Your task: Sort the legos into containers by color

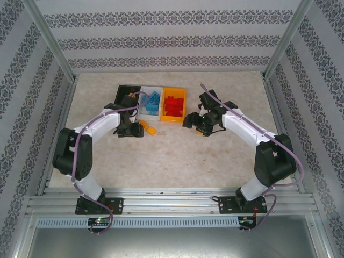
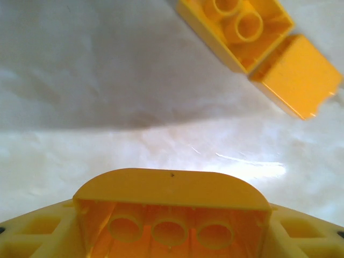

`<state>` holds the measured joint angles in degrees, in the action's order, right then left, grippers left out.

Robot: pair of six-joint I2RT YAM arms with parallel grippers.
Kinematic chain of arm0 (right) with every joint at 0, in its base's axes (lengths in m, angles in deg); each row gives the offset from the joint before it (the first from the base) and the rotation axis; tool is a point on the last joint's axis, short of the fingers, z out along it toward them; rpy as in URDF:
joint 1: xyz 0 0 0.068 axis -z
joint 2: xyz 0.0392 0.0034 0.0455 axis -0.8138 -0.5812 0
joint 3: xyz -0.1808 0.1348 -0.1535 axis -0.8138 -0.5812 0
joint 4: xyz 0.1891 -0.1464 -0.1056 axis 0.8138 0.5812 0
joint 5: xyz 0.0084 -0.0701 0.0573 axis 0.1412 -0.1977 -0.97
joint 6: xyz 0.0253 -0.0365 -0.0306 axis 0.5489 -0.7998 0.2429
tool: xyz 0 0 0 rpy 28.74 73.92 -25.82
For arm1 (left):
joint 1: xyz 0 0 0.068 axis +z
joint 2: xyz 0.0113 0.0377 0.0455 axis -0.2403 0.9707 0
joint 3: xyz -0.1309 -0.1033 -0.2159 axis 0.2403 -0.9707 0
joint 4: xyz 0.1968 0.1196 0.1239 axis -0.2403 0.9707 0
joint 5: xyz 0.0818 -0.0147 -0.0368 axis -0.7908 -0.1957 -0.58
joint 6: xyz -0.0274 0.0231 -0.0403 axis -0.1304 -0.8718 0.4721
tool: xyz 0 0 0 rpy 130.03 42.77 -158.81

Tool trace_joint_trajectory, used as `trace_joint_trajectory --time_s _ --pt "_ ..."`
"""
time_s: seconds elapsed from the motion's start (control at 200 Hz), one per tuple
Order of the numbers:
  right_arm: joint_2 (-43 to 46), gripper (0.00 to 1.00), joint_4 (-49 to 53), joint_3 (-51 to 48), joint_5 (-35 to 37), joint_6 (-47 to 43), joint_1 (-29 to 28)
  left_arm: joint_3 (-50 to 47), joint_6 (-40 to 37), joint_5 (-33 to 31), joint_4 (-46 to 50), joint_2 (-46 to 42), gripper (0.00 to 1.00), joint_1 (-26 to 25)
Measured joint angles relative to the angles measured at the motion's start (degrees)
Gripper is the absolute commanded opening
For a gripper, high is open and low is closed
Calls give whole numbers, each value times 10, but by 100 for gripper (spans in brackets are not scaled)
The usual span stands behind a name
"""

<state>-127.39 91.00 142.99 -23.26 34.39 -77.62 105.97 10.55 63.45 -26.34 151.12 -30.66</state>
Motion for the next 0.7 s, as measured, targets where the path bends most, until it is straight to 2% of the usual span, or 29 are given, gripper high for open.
trace_joint_trajectory --time_s 0.14,0.285,0.46,0.699 --pt "-3 70 -8 -1 -4 0 2 -40 85 60 -26 -41 61 11" --pt "-8 70 -12 -1 -11 0 2 -17 148 106 -46 -50 61 48" --pt "-10 70 -20 -7 -13 0 2 104 180 134 -52 -16 61 102" --pt "-6 70 -20 -32 -12 6 2 296 177 136 -50 116 61 141"
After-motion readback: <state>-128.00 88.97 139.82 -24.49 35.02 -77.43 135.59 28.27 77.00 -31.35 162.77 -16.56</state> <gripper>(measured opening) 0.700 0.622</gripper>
